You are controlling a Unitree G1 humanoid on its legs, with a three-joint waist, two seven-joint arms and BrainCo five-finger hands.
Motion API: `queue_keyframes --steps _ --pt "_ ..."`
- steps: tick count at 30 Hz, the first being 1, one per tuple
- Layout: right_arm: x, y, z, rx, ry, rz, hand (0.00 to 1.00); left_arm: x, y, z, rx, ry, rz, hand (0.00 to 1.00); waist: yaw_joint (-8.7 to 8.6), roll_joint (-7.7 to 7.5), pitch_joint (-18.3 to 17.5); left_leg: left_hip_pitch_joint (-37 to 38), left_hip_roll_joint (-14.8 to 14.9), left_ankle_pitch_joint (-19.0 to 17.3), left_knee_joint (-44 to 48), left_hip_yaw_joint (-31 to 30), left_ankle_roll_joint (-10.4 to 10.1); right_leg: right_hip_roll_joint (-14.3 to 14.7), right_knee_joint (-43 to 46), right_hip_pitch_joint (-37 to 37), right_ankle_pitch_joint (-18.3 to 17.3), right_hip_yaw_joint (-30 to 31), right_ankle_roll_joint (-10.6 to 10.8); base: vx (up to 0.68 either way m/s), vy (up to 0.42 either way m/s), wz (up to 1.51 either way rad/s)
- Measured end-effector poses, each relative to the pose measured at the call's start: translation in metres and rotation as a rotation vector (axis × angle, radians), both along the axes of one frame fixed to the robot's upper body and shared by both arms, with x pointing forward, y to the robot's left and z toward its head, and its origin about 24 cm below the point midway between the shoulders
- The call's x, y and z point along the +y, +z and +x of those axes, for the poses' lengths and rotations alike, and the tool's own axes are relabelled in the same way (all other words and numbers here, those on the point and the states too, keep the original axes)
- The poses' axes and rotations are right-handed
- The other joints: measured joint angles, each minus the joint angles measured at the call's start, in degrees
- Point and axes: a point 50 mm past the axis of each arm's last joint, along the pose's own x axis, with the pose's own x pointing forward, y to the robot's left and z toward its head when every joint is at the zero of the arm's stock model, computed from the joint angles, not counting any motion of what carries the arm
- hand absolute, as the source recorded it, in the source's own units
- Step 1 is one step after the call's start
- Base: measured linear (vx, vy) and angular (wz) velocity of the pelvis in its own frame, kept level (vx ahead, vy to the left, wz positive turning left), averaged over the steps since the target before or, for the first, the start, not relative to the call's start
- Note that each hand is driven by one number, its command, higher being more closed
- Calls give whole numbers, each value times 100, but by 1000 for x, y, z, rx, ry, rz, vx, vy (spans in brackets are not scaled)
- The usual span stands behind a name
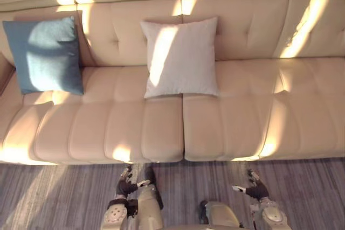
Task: Pick up cushions and gather them together orderly.
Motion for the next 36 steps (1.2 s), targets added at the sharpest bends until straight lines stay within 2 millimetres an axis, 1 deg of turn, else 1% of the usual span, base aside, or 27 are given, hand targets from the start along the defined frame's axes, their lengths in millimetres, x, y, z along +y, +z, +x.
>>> queue_keyframes --steps 1,3,5,6,10,13,14,15,17,18,19,20,21,22,23,24,26,27,28,29,30,31,32,33,34,35,36 --pt "-1 0 -1 2 -2 -3 0 0 0 0 0 -2 -1 0 -5 10 -8 30 -40 -139 239 -4 52 -11 -68 -8 66 5 3 -185 -76 6" --pt "-3 2 2 -8 -7 -6 0 1 2 3 -12 -2 5 0 11 47 -25 289 -189 -835 561 -232 58 12 -296 -92 316 107 55 -161 9 -10" --pt "-1 3 7 -20 0 -1 0 2 1 1 -4 -2 6 0 10 92 -50 582 -298 -1133 257 -459 81 71 -390 -179 457 248 123 -136 86 -37" --pt "2 2 9 -20 3 5 0 3 1 1 -4 -3 11 0 7 51 -40 772 -399 -1117 -112 -420 89 51 -414 -221 532 398 202 -139 123 -41" --pt "-1 0 5 0 -3 -1 0 0 1 3 -3 -29 13 0 -33 -4 -77 1002 -527 -1025 -478 -93 140 15 -996 -119 909 762 459 -123 124 -44" --pt "0 -2 3 18 -7 4 0 -1 -2 1 15 -50 18 0 -148 -11 -121 1178 -649 -1034 -617 114 153 19 -1275 -82 1133 1077 566 -20 128 -58" --pt "0 -2 3 17 -8 4 0 -1 -2 1 18 -51 19 0 -185 -7 -124 1232 -668 -1060 -612 242 192 26 -1339 -88 1225 1213 556 8 106 -92" --pt "0 -2 3 13 -19 8 0 -1 -2 2 16 -56 20 0 -250 1 -130 1296 -677 -1124 -551 504 281 64 -1474 -92 1372 1497 605 10 117 -98" --pt "3 0 6 -7 -22 15 0 -2 -1 3 14 -62 22 0 -331 1 -130 1313 -607 -1262 -312 766 359 148 -1593 -130 1527 1843 648 17 102 -128" --pt "5 1 8 -17 -15 18 0 0 0 5 8 -64 28 0 -310 2 -130 1355 -547 -1453 -118 895 372 246 -1692 -193 1701 2115 673 11 75 -161" --pt "6 2 11 -23 -9 19 0 0 1 7 3 -67 29 0 -320 10 -127 1390 -482 -1530 -56 1028 403 284 -1758 -252 1859 2033 655 -23 39 -199" --pt "9 4 16 -43 -5 27 0 -2 3 11 -9 -71 27 0 -377 16 -133 1436 -276 -1634 95 1516 470 258 -1921 -367 2112 1348 343 -53 10 -190" --pt "9 7 22 -60 -1 23 0 -1 5 16 -19 -77 32 0 -435 65 -103 1507 -150 -1760 220 1944 489 24 -1747 -515 1792 284 -94 -51 17 -186" --pt "8 7 21 -57 -2 20 0 -3 7 21 -36 -89 34 0 -472 78 -98 1612 -101 -1803 229 2177 465 -166 -1607 -573 1650 -340 -299 -9 56 -194" --pt "9 7 22 -59 0 19 0 -5 9 25 -43 -112 39 0 -481 122 -95 1867 10 -1894 259 2663 392 -533 -1402 -523 1505 -1497 -519 47 42 -224" --pt "11 8 25 -62 12 14 0 -6 11 28 -50 -118 41 0 -475 131 -97 2165 42 -1958 271 3176 314 -840 -1158 -458 1435 -2457 -646 73 22 -230" --pt "13 8 29 -65 15 11 0 -7 15 33 -67 -135 45 0 -498 143 -129 2501 101 -1981 274 3749 276 -1151 -833 -371 1419 -3439 -690 130 -133 -227" --pt "11 7 29 -55 11 8 0 -9 19 39 -89 -152 49 0 -490 141 -131 2695 120 -2036 310 3969 184 -1123 -690 -440 1527 -3572 -571 160 -224 -222" --pt "10 7 30 -53 9 4 0 -11 21 43 -98 -163 50 0 -516 153 -129 2768 138 -2068 338 4021 131 -1043 -621 -530 1484 -3404 -469 173 -238 -214" --pt "6 9 32 -57 6 -13 0 -15 24 50 -115 -181 49 0 -533 227 -128 2903 204 -2122 450 4060 45 -848 -428 -693 1314 -2951 -352 192 -190 -191" --pt "2 10 32 -58 2 -27 0 -21 28 58 -139 -197 41 0 -614 277 -142 2990 424 -2151 930 4042 -3 -659 -266 -790 1101 -2612 -356 227 -184 -182" --pt "1 10 32 -58 1 -31 0 -24 29 60 -147 -207 40 0 -624 308 -146 2986 612 -2138 1367 3953 17 -564 -184 -794 976 -2463 -336 284 -147 -173" --pt "-3 12 33 -62 2 -46 0 -29 31 63 -156 -219 32 0 -620 403 -155 2894 1039 -1942 2365 3643 330 -335 -119 -750 837 -2113 -375 281 -96 -176" --pt "-3 12 33 -60 2 -51 0 -36 29 62 -153 -235 18 0 -619 453 -150 2602 1244 -1784 3284 2934 600 -123 -136 -652 760 -1760 -436 272 -69 -169" --pt "-3 12 34 -62 -4 -56 0 -41 29 62 -152 -243 8 0 -621 485 -131 2332 1189 -1939 3664 2436 528 -49 -171 -587 746 -1621 -435 254 -31 -139" --pt "-4 12 33 -58 -14 -63 0 -45 28 61 -149 -249 -3 0 -608 476 -112 1924 954 -2125 4015 1746 332 21 -240 -469 750 -1382 -464 199 2 -109" --pt "-4 10 32 -46 -18 -63 0 -48 26 58 -143 -243 -14 0 -539 432 -84 1610 640 -2242 4087 1229 257 47 -322 -320 745 -1161 -478 263 35 -141"
